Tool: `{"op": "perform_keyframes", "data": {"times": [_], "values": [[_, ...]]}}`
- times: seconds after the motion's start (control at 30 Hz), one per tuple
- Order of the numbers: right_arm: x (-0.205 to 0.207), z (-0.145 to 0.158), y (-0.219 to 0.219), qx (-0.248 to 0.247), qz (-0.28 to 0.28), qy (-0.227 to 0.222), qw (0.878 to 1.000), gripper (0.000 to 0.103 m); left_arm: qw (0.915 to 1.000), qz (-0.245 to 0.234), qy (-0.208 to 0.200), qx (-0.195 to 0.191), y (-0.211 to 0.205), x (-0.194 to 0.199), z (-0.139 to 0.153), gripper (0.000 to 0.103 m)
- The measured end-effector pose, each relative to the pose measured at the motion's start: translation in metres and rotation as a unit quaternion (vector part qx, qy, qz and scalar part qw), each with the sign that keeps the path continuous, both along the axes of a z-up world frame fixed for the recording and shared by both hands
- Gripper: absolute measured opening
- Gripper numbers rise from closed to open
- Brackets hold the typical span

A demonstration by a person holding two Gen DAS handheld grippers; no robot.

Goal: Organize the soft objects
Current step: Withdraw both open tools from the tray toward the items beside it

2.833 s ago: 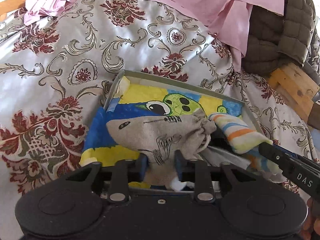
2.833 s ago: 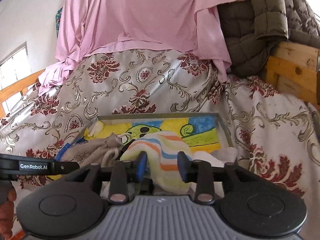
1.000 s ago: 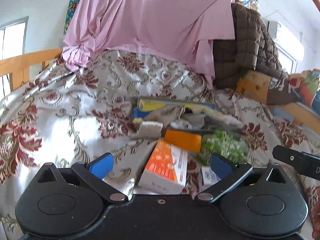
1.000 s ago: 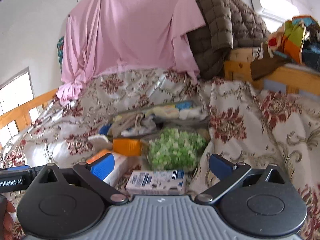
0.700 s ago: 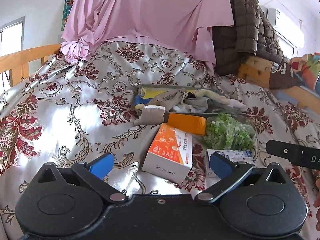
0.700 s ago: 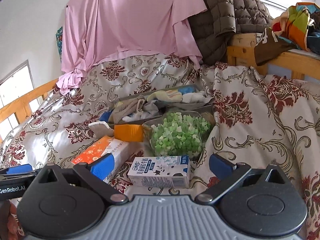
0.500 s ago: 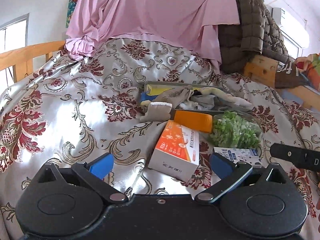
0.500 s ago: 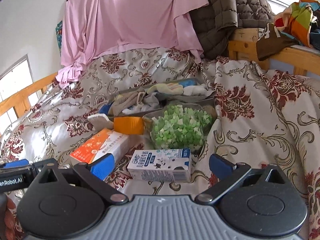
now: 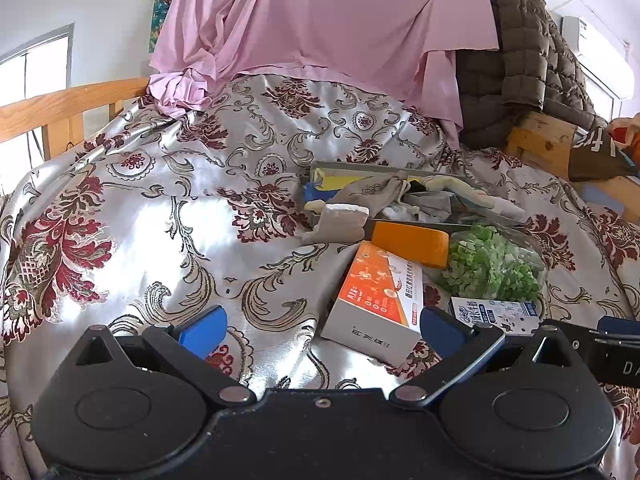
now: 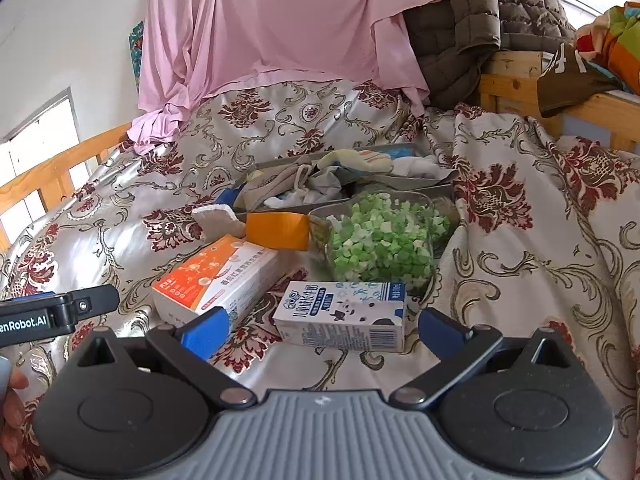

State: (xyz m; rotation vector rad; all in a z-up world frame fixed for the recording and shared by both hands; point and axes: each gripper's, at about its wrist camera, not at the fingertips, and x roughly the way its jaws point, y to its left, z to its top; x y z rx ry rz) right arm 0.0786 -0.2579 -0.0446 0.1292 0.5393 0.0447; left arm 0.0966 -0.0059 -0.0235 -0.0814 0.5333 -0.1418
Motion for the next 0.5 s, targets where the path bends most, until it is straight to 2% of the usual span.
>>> {"op": "perform_keyframes", "data": {"times": [0.5], "values": [[0.0049, -0.0022, 0.0097, 0.015, 0.039, -0.015, 0.999, 0.103, 0.9996, 0.026, 0.006, -0.012, 0.0095, 0.0067, 0.0029, 0.102]]}}
